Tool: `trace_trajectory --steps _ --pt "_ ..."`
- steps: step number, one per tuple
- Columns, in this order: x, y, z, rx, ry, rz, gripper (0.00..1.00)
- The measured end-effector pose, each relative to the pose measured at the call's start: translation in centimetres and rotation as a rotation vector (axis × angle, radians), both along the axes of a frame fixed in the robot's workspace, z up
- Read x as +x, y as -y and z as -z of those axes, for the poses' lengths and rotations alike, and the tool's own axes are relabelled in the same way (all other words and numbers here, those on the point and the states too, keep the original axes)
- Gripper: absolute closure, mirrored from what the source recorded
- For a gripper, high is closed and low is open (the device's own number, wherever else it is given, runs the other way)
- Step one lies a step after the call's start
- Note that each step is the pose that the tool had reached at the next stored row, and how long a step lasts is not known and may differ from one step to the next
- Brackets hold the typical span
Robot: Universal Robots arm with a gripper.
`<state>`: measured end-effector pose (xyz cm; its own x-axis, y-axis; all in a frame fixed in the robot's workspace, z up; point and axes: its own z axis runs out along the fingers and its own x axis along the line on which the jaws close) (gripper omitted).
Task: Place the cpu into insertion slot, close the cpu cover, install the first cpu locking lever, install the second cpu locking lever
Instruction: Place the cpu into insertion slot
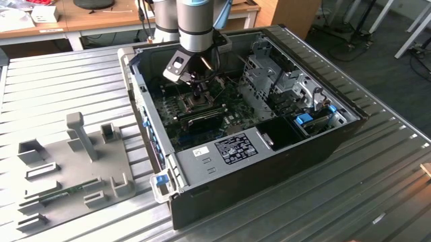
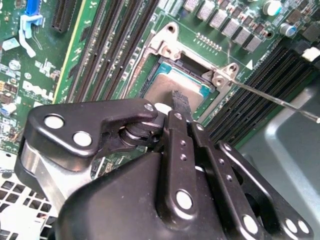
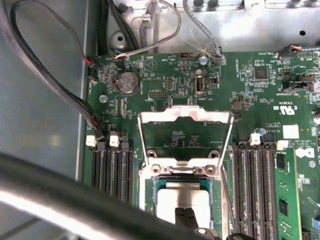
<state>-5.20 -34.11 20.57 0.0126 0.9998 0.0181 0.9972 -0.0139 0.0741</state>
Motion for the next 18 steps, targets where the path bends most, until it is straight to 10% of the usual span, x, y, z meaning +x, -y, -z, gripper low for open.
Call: trace_trajectory --steps 18 --pt "0.12 0.02 0.68 -0.0008 -0.0005 0.000 0.90"
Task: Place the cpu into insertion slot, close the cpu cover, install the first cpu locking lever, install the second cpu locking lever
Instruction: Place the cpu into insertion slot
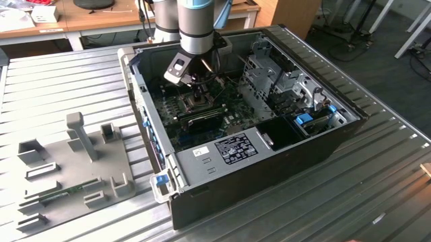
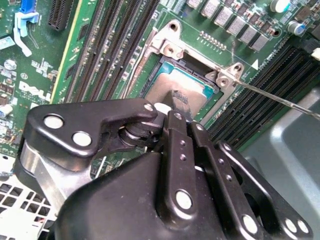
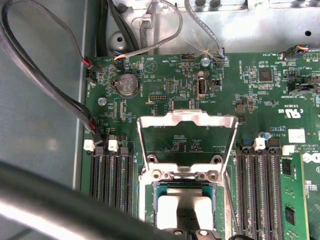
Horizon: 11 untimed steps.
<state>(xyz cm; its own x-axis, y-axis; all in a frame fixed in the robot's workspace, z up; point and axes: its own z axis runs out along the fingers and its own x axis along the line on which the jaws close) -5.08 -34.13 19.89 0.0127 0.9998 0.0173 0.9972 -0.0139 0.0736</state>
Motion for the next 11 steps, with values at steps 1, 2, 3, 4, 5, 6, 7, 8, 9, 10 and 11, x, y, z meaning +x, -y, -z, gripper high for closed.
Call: trace_trajectory --steps 1,2,3,4,5,6,7,8,9,10,11 --pt "0.00 -0.01 0.02 0.0002 0.0001 0.000 0.90" --pt "0.01 -0.01 0.03 0.0005 0.0003 0.000 0.90" --pt "0.01 -0.01 0.03 0.0005 0.0004 0.000 0.90" --pt "0.00 -0.01 0.03 0.0005 0.0004 0.000 0.90" --pt "0.01 -0.01 0.03 0.0005 0.0003 0.000 0.90" --pt "0.00 -0.01 0.04 0.0004 0.0003 0.000 0.90" --pt "0.00 -0.01 0.06 0.0004 0.0002 0.000 0.90" --pt "0.00 -0.01 0.06 0.0005 0.0003 0.000 0.90" --pt "0.01 -0.01 0.07 0.0005 0.0003 0.000 0.90" --pt "0.01 -0.01 0.07 0.0005 0.0003 0.000 0.90" --pt "0.01 -0.01 0.08 0.0005 0.0004 0.000 0.90"
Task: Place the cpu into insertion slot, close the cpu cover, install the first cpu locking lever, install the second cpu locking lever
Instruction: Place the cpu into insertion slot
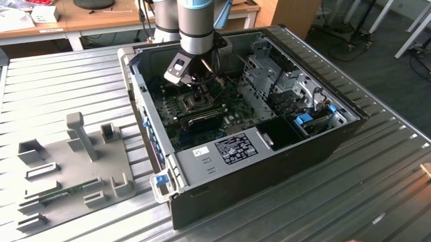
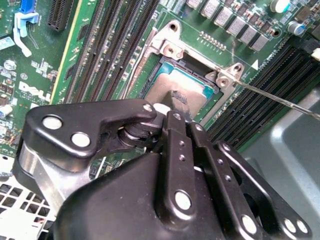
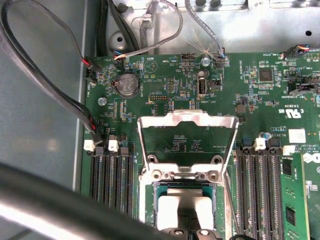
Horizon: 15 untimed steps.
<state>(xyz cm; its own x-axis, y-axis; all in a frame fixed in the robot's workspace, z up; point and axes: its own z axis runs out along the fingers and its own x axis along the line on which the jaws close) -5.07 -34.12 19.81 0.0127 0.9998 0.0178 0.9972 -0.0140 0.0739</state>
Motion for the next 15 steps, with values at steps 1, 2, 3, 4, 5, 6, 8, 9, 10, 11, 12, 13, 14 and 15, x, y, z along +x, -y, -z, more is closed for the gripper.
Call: trace_trajectory --steps 1,2,3,4,5,6,8,9,10,11,12,13,14,15 --pt "0.00 0.00 0.00 0.0000 0.0000 0.000 0.90" --pt "0.00 0.00 -0.03 0.0003 0.0002 0.000 0.90" --pt "0.01 -0.01 -0.09 0.0011 0.0008 0.000 0.90" --pt "0.03 -0.04 -0.19 0.0025 0.0019 0.000 0.90" --pt "0.02 -0.03 -0.38 0.0017 0.0012 0.000 0.90" --pt "0.01 -0.01 -0.64 0.0003 0.0002 0.000 0.90" --pt "0.00 0.00 -1.14 0.0003 0.0002 0.000 0.90" --pt "0.00 0.00 -1.42 0.0002 0.0002 0.000 0.90" --pt "0.00 0.00 -1.72 0.0003 0.0003 0.000 0.90" --pt "0.00 0.00 -2.03 0.0002 0.0002 0.000 0.90" --pt "0.00 0.00 -2.36 0.0002 0.0002 0.000 0.90" --pt "0.00 0.00 -2.71 0.0003 0.0003 0.000 0.90" --pt "0.00 0.00 -3.08 0.0001 0.0003 0.000 0.90" --pt "0.00 0.00 -3.42 0.0003 0.0006 0.000 0.90"
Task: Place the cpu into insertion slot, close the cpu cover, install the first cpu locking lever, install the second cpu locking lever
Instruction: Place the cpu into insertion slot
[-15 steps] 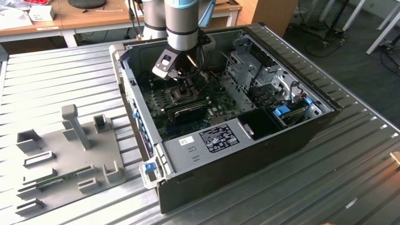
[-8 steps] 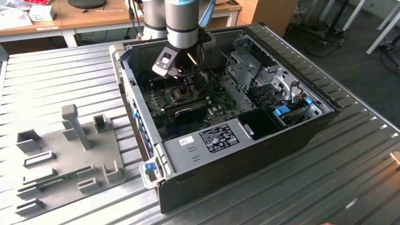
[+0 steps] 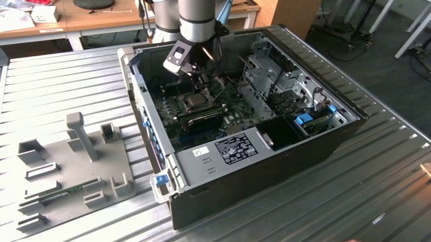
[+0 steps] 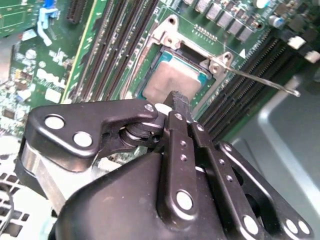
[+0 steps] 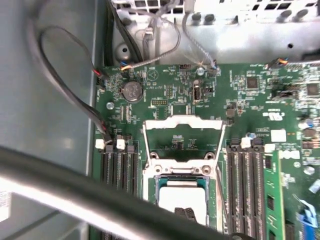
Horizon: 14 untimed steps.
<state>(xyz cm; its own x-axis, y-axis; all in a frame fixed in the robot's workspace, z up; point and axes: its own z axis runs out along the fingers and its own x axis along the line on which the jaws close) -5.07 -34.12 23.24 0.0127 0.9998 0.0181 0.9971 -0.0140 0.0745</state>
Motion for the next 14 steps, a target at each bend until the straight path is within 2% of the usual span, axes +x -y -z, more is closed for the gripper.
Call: trace_trajectory --steps 6,14 --pt "0.00 0.00 -1.73 -0.0002 0.0009 0.000 0.90" --pt "0.00 0.00 -3.20 -0.0001 0.0027 0.000 0.90"
